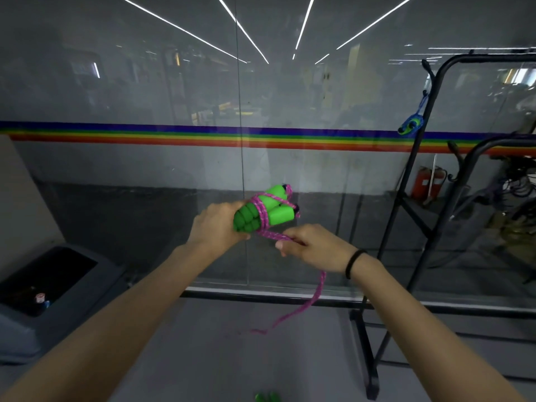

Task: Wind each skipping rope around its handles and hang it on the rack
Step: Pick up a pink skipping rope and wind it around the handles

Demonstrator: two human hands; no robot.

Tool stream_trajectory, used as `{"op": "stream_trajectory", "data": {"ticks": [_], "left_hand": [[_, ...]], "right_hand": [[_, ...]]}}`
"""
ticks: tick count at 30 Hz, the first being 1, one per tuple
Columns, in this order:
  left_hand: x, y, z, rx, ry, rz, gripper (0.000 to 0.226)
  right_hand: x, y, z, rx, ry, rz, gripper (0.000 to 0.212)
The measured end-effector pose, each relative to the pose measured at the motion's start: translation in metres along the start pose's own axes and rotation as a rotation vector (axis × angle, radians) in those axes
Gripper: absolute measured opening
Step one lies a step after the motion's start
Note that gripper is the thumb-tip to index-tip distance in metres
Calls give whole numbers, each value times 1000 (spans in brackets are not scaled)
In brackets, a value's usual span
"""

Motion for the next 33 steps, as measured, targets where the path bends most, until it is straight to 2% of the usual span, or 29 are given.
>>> {"op": "stream_trajectory", "data": {"ticks": [4,9,11,14,16,18,22,25,29,31,33], "left_hand": [[8,-13,-1,-254,-112,174,57],[21,-27,-15,-263,-264,394,47],[27,-30,-26,-194,-335,456,36],[30,-25,-35,-39,-387,440,28],[30,-22,-39,122,-390,424,35],[32,-21,-44,303,-379,424,45],[30,-18,-45,660,-235,305,57],[23,-17,-43,724,-157,205,65],[12,-14,-35,789,-93,32,68],[6,-11,-25,707,-70,-29,65],[3,-10,-16,503,-74,-22,67]], "right_hand": [[-1,13,9,138,70,-39,20],[-3,38,18,14,171,-155,12],[-6,42,15,-124,184,-131,12],[-9,40,2,-420,152,-96,9],[-6,35,-10,-581,114,-90,7],[2,30,-19,-690,110,-93,16],[17,15,-30,-887,18,-203,15],[16,-3,-27,-807,-26,-180,35],[20,-4,-19,-615,-60,-142,32],[20,0,-14,-414,-59,-120,29],[17,7,-10,-184,-50,-117,29]]}}
Point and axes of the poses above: each hand's wrist, its own x-axis away from the middle knuckle, its own y-axis out of the back of the hand, z = x × y, the point moved 7 cm from there along -x, towards the middle knuckle, and after that the axes turned 13 degrees about x, right-handed, at the moved point
